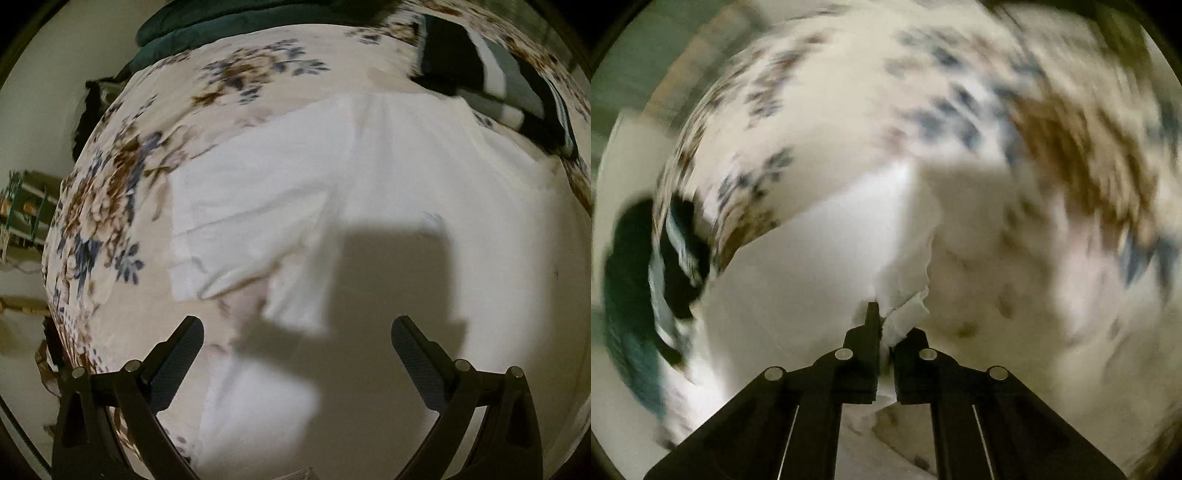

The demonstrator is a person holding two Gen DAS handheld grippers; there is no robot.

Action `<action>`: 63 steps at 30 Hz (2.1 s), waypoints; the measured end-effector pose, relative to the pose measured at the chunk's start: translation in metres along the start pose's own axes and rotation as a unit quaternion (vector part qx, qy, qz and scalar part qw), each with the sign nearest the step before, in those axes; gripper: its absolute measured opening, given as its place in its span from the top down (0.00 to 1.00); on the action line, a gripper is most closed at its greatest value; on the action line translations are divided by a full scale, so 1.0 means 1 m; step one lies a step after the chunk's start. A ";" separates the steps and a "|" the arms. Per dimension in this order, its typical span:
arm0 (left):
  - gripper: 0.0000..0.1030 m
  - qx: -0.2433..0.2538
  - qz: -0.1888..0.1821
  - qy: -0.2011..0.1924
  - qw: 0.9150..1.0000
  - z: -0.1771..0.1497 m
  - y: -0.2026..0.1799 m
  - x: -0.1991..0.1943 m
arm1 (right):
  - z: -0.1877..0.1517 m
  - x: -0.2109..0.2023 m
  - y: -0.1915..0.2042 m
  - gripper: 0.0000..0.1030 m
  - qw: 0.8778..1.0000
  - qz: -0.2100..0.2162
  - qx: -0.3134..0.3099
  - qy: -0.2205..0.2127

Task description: Fold small clothes

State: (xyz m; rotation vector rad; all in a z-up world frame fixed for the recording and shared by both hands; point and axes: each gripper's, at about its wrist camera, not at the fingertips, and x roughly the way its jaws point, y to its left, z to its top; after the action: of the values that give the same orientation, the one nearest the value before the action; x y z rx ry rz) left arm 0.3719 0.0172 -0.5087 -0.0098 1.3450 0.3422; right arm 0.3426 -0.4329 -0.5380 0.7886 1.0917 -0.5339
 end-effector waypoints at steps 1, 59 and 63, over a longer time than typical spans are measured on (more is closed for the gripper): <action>0.00 -0.005 0.000 -0.003 1.000 0.002 0.005 -0.001 | -0.001 -0.007 0.029 0.94 0.998 -0.014 -0.054 -0.015; 0.07 0.081 -0.222 -0.044 0.971 0.034 -0.036 -0.005 | -0.099 -0.044 0.028 0.33 0.969 -0.016 -0.195 0.149; 0.07 0.080 -0.153 -0.038 0.984 0.049 -0.025 0.026 | -0.097 -0.051 0.032 0.33 0.968 -0.003 -0.201 0.151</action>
State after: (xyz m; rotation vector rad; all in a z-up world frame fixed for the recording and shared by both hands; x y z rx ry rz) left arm 0.4290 0.0095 -0.5274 -0.0676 1.2698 -0.0252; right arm 0.2904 -0.3368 -0.5047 0.5167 1.4288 -0.1836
